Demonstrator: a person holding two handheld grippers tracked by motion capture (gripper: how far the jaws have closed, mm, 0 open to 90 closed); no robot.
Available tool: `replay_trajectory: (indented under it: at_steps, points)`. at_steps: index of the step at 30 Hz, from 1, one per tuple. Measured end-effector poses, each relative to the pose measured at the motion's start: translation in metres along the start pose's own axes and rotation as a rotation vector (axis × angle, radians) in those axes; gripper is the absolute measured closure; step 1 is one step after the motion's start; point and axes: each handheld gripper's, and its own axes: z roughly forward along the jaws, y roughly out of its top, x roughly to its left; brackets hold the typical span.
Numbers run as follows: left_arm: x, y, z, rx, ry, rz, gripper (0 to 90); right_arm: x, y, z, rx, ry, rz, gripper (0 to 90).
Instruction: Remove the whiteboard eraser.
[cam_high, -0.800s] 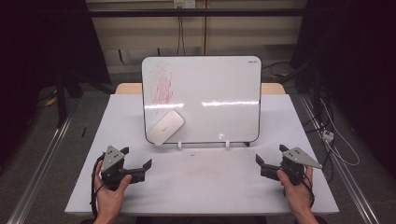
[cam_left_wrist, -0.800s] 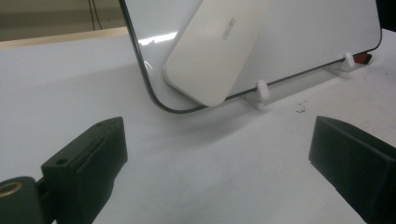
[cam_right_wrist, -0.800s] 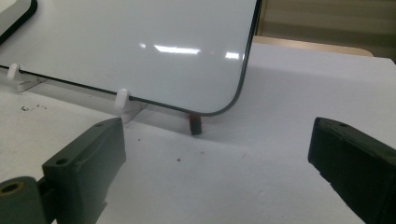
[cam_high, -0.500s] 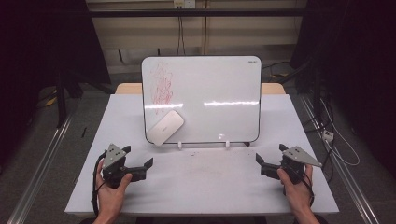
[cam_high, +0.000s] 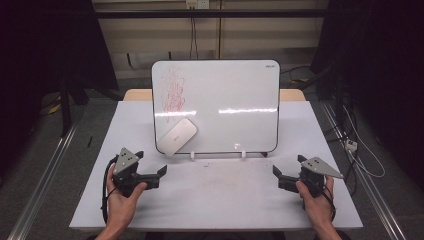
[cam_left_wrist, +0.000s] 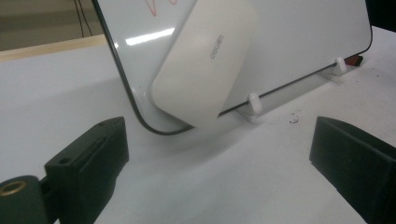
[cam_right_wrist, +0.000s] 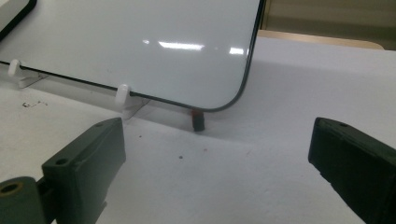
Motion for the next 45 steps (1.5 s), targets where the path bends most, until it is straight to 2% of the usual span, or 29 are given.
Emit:
replay_trajectory:
  at_steps: [2, 9, 13, 16, 18, 22, 26, 27, 28, 29, 32, 35, 36, 42, 45]
  points:
    - [0.001, 0.003, 0.000, 0.005, 0.001, 0.022, 4.2, 0.001, 0.000, 0.001, 0.002, 0.004, -0.005, 3.8]
    - [0.005, 0.014, 0.003, -0.001, 0.008, 0.052, 4.2, 0.000, 0.000, 0.002, 0.008, 0.003, -0.001, 3.8]
    - [0.003, 0.020, 0.006, 0.003, -0.004, 0.086, 4.4, 0.001, 0.001, 0.002, 0.005, 0.007, -0.005, 3.9]
    - [0.003, 0.025, 0.010, 0.003, -0.005, 0.092, 4.7, 0.002, 0.001, 0.002, 0.004, 0.009, -0.009, 3.9]
    - [0.003, 0.029, 0.014, 0.013, -0.007, 0.119, 4.6, 0.002, 0.001, 0.002, 0.004, 0.011, -0.008, 3.9]
    - [0.004, 0.039, 0.021, 0.015, -0.005, 0.127, 4.3, 0.000, 0.001, 0.003, 0.006, 0.008, -0.005, 3.9]
    - [0.000, 0.049, 0.026, -0.002, 0.000, 0.168, 4.1, 0.000, 0.001, 0.003, 0.007, 0.011, -0.004, 3.9]
    - [0.000, 0.049, 0.026, -0.002, 0.000, 0.168, 4.3, 0.001, 0.001, 0.003, 0.006, 0.011, -0.007, 3.9]
    - [-0.003, 0.055, 0.027, -0.011, 0.004, 0.194, 4.4, 0.001, 0.001, 0.003, 0.009, 0.015, -0.007, 3.9]
    - [-0.004, 0.058, 0.028, -0.018, 0.002, 0.203, 4.4, 0.001, 0.001, 0.003, 0.008, 0.015, -0.009, 3.9]
    - [-0.007, 0.063, 0.032, -0.018, 0.029, 0.249, 4.5, 0.002, 0.002, 0.002, 0.005, 0.016, -0.013, 3.9]
    - [-0.007, 0.064, 0.039, 0.000, 0.022, 0.253, 4.5, 0.004, 0.002, 0.002, 0.005, 0.016, -0.015, 3.9]
    - [-0.007, 0.064, 0.041, 0.005, 0.024, 0.266, 4.8, 0.004, 0.002, 0.002, 0.007, 0.017, -0.016, 3.9]
    - [-0.009, 0.067, 0.047, -0.001, 0.060, 0.301, 4.7, 0.006, 0.003, 0.003, 0.007, 0.019, -0.024, 3.9]
    - [-0.013, 0.070, 0.049, 0.028, 0.080, 0.330, 5.1, 0.005, 0.003, 0.003, 0.008, 0.018, -0.022, 3.9]
